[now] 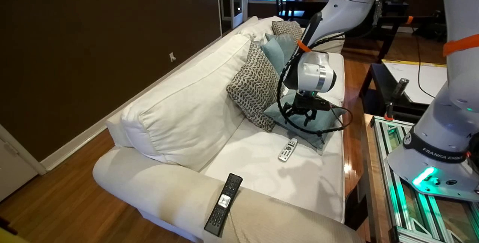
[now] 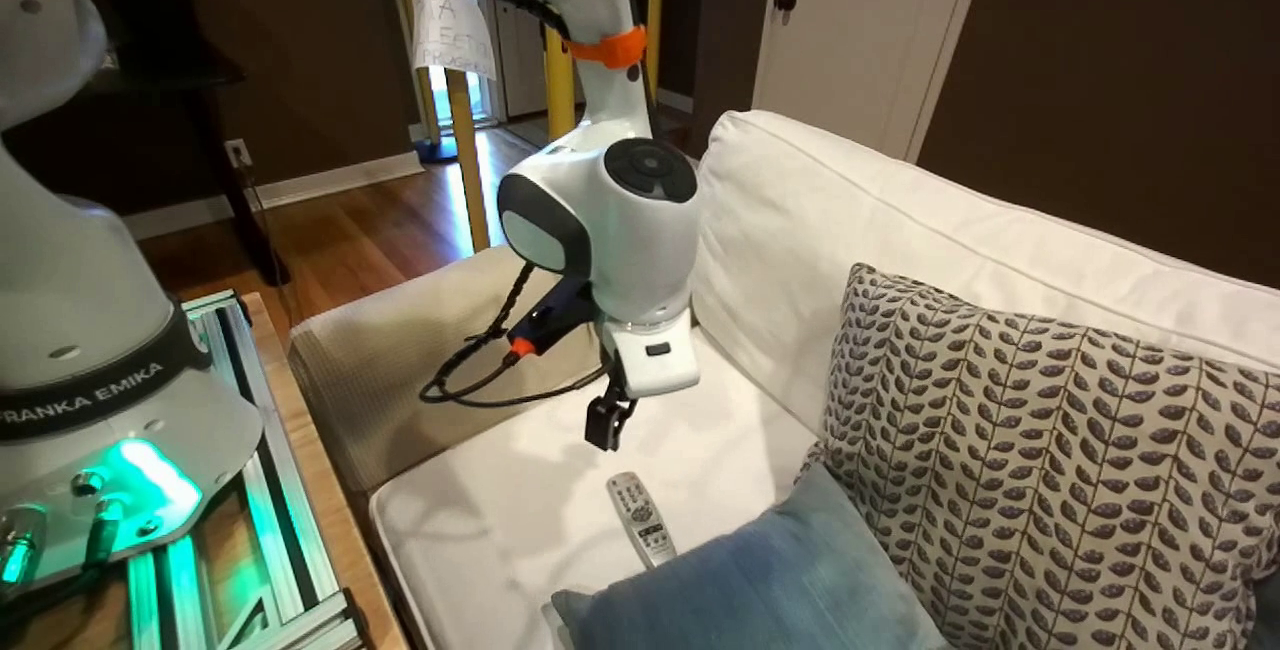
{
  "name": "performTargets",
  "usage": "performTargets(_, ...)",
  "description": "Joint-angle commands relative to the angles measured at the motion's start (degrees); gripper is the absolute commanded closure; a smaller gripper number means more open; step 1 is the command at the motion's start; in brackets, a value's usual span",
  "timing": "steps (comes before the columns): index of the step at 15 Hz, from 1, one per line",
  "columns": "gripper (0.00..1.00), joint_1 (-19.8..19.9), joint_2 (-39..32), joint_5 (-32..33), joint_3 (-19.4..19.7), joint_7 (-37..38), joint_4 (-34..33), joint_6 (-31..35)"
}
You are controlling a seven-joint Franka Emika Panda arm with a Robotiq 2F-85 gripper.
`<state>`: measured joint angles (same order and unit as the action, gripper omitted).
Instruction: Put the remote on the blue towel
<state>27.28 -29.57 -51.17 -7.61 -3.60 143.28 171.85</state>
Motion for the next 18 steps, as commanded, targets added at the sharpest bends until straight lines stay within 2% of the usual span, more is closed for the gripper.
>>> performTargets(1,0.0,1.28,-3.18,-1.25,0.03,0.21,2.37,-0.38)
performTargets(2,0.0,0.34,-1.61,-0.08,0.29,0.29,1.54,-0.01)
performTargets(9,0.0,1.01,-3.32,-0.08,0.29,0.29,2.26,0.0)
performTargets(11,0.0,-0.15,-3.12,3.28,3.44,0.59,2.13,-2.45)
performTargets(14,0.0,-2.22,-5.65,7.32,8.25,1.25,0.55,-2.02)
performTargets(16,0.0,-1.95,-7.86,8.46,9.11,0.72,-1.8,-1.88)
performTargets(18,0.0,-1.14,-10.12,8.43,7.86,0.56,-4.83,-2.61)
